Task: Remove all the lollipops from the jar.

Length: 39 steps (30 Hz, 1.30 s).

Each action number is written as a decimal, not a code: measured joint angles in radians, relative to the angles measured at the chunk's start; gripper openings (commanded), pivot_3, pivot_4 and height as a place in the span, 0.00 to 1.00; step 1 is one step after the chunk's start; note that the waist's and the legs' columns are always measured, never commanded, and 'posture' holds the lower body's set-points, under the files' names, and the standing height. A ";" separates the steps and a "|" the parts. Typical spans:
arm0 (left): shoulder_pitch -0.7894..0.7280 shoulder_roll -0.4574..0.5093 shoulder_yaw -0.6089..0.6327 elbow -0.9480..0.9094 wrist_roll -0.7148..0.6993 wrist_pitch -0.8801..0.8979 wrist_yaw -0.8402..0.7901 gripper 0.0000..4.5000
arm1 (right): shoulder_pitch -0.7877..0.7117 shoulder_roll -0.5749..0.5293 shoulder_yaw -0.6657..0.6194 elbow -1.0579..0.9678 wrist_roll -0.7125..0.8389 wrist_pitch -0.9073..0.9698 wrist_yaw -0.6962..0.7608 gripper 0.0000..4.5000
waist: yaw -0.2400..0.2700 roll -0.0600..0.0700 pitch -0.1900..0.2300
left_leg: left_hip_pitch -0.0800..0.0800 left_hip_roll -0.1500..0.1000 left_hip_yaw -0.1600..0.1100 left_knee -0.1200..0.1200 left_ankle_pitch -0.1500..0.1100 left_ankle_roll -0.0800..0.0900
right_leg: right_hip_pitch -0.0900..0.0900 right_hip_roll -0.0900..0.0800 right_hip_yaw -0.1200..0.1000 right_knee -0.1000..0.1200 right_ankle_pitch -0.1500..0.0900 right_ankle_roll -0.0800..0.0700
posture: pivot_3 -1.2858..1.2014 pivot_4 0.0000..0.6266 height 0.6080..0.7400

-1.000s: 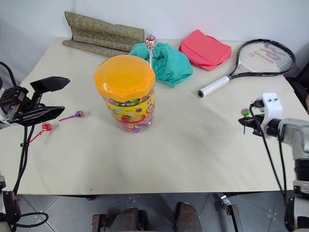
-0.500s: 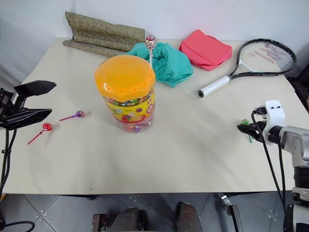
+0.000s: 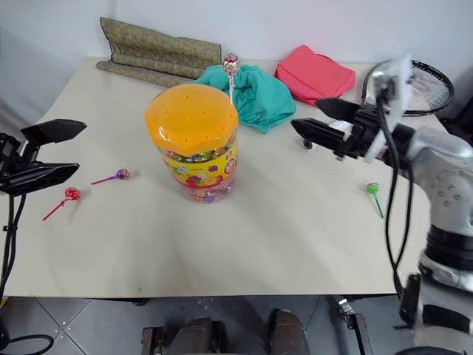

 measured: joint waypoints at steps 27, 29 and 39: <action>0.091 -0.033 0.058 -0.114 -0.037 0.000 0.080 1.00 | -0.441 0.357 0.265 0.652 -0.265 -0.409 0.286 0.17 | -0.012 0.001 0.001 | 0.000 0.000 -0.005 -0.001 0.000 0.000 | -0.001 0.001 -0.002 0.004 0.000 0.000 | 0.52 0.24 1.00; 0.091 -0.034 0.058 -0.114 -0.037 -0.001 0.080 1.00 | -0.457 0.350 0.261 0.652 -0.272 -0.411 0.282 0.02 | -0.015 0.001 0.001 | 0.000 0.001 -0.004 -0.001 0.000 0.000 | -0.001 0.001 -0.002 0.004 0.000 0.000 | 0.52 0.24 1.00; 0.044 -0.051 0.005 -0.075 -0.035 -0.011 0.069 1.00 | -0.559 0.263 0.180 0.627 -0.281 -0.410 0.206 0.01 | -0.017 0.001 0.001 | 0.000 0.001 -0.005 -0.002 0.000 0.000 | -0.002 0.001 -0.002 0.004 0.000 0.000 | 0.52 0.24 1.00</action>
